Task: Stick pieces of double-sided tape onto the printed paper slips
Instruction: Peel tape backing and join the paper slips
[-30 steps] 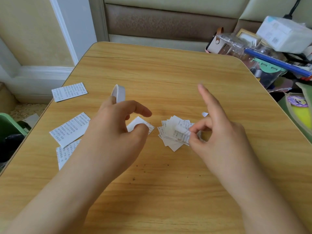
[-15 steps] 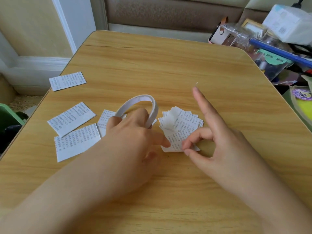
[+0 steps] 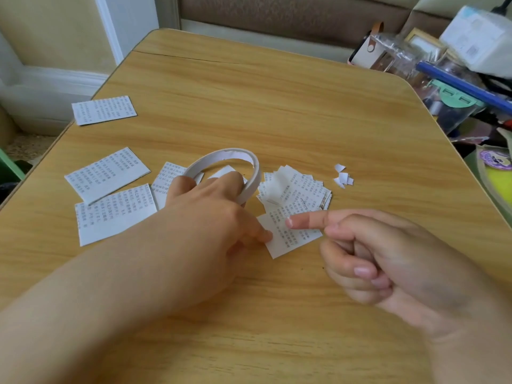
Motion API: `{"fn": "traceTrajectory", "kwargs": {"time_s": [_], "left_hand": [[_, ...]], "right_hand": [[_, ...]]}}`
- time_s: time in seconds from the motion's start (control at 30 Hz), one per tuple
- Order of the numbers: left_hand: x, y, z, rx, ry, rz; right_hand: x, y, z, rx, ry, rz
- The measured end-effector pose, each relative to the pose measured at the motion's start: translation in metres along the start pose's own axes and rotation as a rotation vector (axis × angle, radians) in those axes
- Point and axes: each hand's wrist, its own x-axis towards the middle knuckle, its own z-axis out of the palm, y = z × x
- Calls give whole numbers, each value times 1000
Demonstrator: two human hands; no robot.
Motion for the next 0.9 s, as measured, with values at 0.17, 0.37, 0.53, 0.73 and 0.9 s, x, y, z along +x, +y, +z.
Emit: {"fn": "traceTrajectory", "kwargs": {"time_s": [0.17, 0.37, 0.53, 0.73, 0.9], "left_hand": [[2, 0, 0, 12, 11, 2], [1, -2, 3, 18, 56, 38], [3, -1, 1, 55, 89, 25], [4, 2, -2, 30, 107, -38], [3, 4, 0, 144, 78, 37]], "right_hand": [[2, 0, 3, -48, 59, 50], [4, 1, 5, -200, 136, 73], [4, 3, 8, -297, 171, 43], [3, 2, 10, -324, 166, 45], [3, 2, 9, -329, 160, 41]]}}
